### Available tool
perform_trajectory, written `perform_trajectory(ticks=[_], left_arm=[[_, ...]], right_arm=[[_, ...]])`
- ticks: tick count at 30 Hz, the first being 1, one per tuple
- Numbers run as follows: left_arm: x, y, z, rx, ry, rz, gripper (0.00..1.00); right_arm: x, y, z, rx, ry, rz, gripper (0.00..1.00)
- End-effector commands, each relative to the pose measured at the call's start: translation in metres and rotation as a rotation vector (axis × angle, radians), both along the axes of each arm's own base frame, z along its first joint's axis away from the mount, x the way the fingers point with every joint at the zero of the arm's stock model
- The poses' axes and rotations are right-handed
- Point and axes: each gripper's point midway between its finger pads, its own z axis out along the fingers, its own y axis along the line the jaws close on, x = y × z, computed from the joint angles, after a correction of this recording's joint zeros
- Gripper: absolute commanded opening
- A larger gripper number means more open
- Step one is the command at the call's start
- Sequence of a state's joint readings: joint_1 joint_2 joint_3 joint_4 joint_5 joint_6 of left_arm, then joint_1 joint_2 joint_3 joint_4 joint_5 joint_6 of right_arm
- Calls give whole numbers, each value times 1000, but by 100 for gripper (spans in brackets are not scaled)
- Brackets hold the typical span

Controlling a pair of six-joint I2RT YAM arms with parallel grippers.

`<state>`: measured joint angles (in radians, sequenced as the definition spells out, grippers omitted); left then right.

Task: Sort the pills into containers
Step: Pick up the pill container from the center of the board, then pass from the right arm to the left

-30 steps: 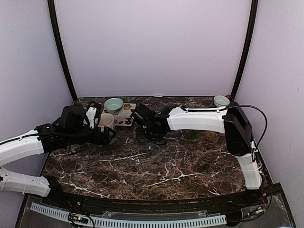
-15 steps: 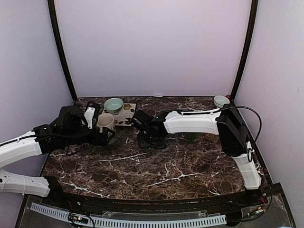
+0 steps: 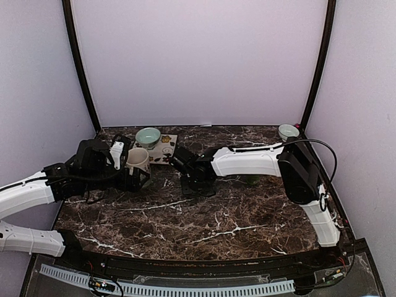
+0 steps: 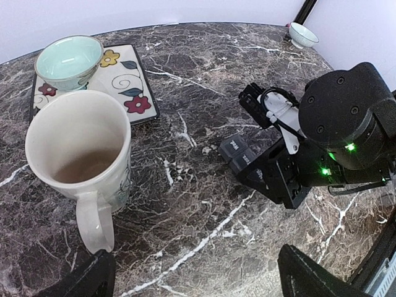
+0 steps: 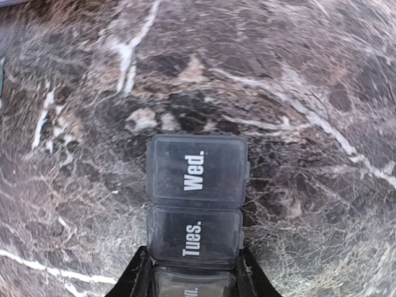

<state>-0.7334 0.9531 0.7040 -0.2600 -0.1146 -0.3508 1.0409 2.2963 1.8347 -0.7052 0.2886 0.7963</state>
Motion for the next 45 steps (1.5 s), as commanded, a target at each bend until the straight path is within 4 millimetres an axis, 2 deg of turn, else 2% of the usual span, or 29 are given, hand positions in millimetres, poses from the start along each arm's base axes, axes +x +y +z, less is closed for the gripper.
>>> perform_trajectory(ticks=[1,5,7,9,13,16,21,25,29,34,41,45], left_arm=[[-1,-2,-2,6,0,-13,94],[3,-11,0,-20,21,-16,95],[6,-18,3,-40,34,-23,95],[10,-26,7,-57,51,-32,95],[18,-52,12,-95,115,-81,95],[25,-76,24,-144,155,-127,95],[30,-109,39,-193,239,-216,95],[33,-126,51,-210,293,-253,96],[31,-143,51,-238,379,-305,97],[23,-160,47,-256,481,-383,95],[22,-170,49,-274,539,-403,94],[22,-171,51,-276,548,-408,90]], right_arm=[[-5,-5,3,-27,-8,26,28],[-9,-10,23,-32,-74,88,25],[-13,-12,39,-21,-119,130,25],[-18,-14,64,6,-175,171,25],[-31,-20,96,46,-255,248,26],[-41,-21,120,90,-301,309,26],[-61,-23,149,159,-356,415,26],[-74,-29,169,192,-394,466,26],[-83,-37,183,215,-421,497,26],[-91,-42,190,220,-433,528,26],[-100,-40,193,240,-437,564,26],[-101,-39,195,241,-444,571,26]])
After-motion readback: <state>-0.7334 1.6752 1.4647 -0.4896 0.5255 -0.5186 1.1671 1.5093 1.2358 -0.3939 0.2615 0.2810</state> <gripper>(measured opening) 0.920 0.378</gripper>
